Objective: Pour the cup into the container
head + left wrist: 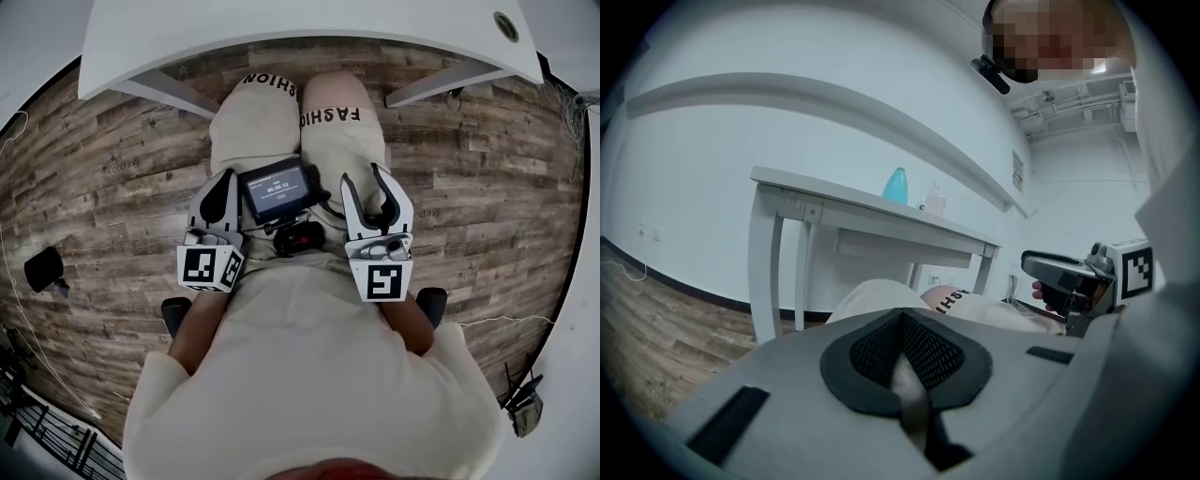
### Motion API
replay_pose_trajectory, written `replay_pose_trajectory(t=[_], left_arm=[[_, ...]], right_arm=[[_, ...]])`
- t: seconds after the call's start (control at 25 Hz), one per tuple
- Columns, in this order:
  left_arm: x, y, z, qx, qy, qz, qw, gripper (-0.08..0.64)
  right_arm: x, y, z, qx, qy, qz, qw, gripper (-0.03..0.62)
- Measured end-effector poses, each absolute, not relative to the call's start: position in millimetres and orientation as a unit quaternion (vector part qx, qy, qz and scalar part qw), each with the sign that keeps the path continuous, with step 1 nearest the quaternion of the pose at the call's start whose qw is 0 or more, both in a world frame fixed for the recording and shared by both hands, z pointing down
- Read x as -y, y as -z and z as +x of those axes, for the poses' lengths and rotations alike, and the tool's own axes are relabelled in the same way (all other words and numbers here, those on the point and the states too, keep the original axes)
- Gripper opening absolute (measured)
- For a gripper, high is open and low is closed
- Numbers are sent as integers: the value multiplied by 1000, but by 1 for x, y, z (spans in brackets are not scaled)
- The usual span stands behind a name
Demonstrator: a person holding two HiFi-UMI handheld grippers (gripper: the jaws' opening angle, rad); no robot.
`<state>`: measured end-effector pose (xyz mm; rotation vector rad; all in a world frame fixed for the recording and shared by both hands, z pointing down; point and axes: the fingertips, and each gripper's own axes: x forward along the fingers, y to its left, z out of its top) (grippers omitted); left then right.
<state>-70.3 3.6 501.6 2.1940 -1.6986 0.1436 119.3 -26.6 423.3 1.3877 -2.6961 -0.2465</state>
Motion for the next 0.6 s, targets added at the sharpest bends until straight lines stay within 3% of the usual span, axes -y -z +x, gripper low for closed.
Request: replay_pose_trajectory(t=[0.6], left_arm=[[-53,-494,-41,598,-58,782,167,9]], right_arm=[[-29,-414,150,881,84,464,39,166]])
